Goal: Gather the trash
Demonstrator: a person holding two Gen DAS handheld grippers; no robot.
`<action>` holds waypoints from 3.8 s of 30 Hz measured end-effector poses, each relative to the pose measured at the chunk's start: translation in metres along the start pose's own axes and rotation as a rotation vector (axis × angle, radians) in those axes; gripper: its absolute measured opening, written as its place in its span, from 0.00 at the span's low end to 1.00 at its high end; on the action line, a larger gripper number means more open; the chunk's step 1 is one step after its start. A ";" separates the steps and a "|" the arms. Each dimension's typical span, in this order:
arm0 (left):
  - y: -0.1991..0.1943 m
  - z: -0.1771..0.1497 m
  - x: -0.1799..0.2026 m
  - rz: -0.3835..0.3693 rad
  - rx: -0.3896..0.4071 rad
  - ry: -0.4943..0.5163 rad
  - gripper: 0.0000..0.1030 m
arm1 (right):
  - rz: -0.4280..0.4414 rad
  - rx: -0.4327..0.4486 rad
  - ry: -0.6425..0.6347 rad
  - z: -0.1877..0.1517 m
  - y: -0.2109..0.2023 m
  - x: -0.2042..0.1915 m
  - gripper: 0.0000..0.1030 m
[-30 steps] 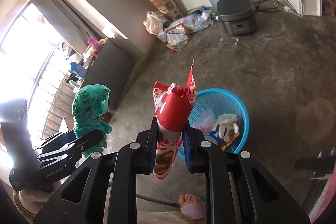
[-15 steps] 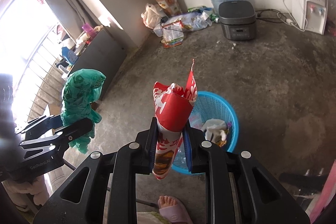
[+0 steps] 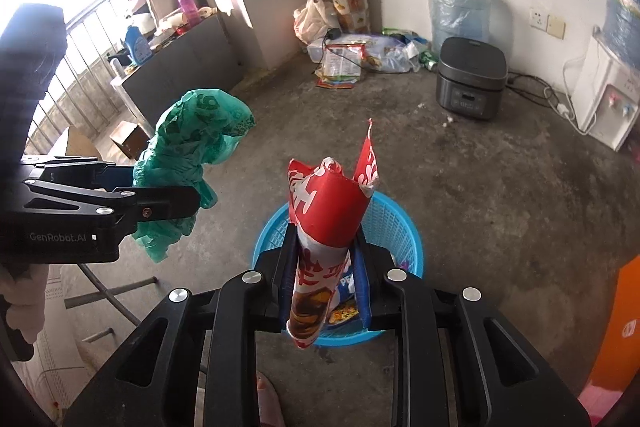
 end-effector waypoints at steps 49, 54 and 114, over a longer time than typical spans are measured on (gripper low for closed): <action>-0.343 -0.320 -0.188 0.544 0.343 -0.876 0.95 | 0.135 0.246 -0.323 -0.019 -0.135 -0.196 0.92; -0.352 -0.384 -0.188 0.633 0.375 -0.905 0.95 | 0.111 0.239 -0.439 -0.041 -0.146 -0.246 0.92; -0.249 -0.407 -0.134 0.646 0.070 -0.791 0.95 | -0.119 -0.118 -0.487 -0.148 -0.114 -0.228 0.92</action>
Point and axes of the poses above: each gripper's, at about its wrist camera, not at the fingertips, and y roughly the way its jaws point, x to its right, z to its top, the point moved 3 cm from there along y, roughly the way its jaws point, and after that the axes turned 14 degrees about z, right-handed, at the moved point
